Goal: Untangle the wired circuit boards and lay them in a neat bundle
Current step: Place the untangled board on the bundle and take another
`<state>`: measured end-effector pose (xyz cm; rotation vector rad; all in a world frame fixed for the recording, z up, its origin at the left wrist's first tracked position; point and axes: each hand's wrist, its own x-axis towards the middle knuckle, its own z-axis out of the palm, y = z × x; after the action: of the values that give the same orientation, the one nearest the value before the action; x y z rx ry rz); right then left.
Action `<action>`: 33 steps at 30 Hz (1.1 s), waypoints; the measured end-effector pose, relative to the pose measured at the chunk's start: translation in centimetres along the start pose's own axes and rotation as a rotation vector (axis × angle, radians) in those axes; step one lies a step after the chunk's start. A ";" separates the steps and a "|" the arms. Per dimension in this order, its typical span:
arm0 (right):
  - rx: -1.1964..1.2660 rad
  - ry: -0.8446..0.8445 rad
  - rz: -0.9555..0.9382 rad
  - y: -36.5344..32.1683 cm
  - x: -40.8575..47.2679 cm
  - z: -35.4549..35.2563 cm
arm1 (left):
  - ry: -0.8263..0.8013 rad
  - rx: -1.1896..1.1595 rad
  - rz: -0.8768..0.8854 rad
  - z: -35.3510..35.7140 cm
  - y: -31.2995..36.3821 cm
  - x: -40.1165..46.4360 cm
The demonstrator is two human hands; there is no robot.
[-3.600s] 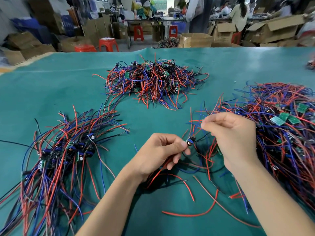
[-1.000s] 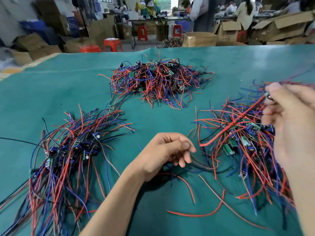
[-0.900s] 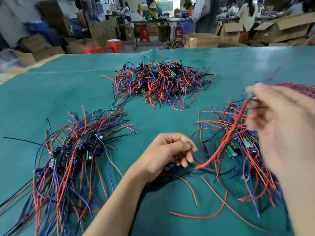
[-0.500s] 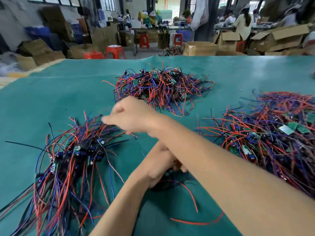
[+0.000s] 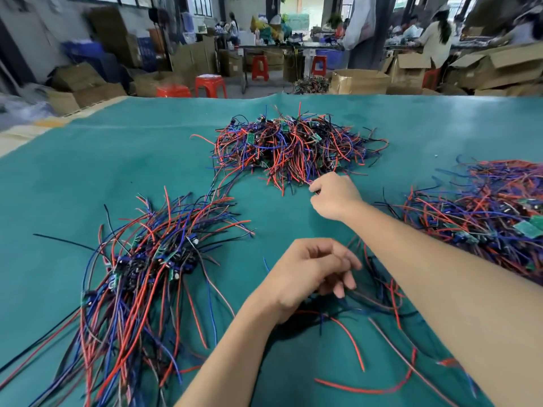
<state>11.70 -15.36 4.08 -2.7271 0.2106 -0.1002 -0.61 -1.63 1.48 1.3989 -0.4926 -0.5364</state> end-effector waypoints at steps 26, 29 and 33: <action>0.747 -0.102 -0.242 3.3 -16.8 -2.6 | 0.318 -0.593 -0.150 -0.4 0.8 1.0; 0.819 -0.220 -0.240 3.3 -16.9 -2.5 | 0.290 -0.502 -0.137 -0.5 0.6 0.9; 0.816 -0.043 -0.125 4.3 -16.0 -2.0 | 0.260 -0.316 -0.109 -0.3 0.1 0.9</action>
<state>-4.82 -17.43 3.58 -1.9236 -0.0201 -0.1278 0.29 -1.89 1.57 1.1737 -0.1158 -0.4873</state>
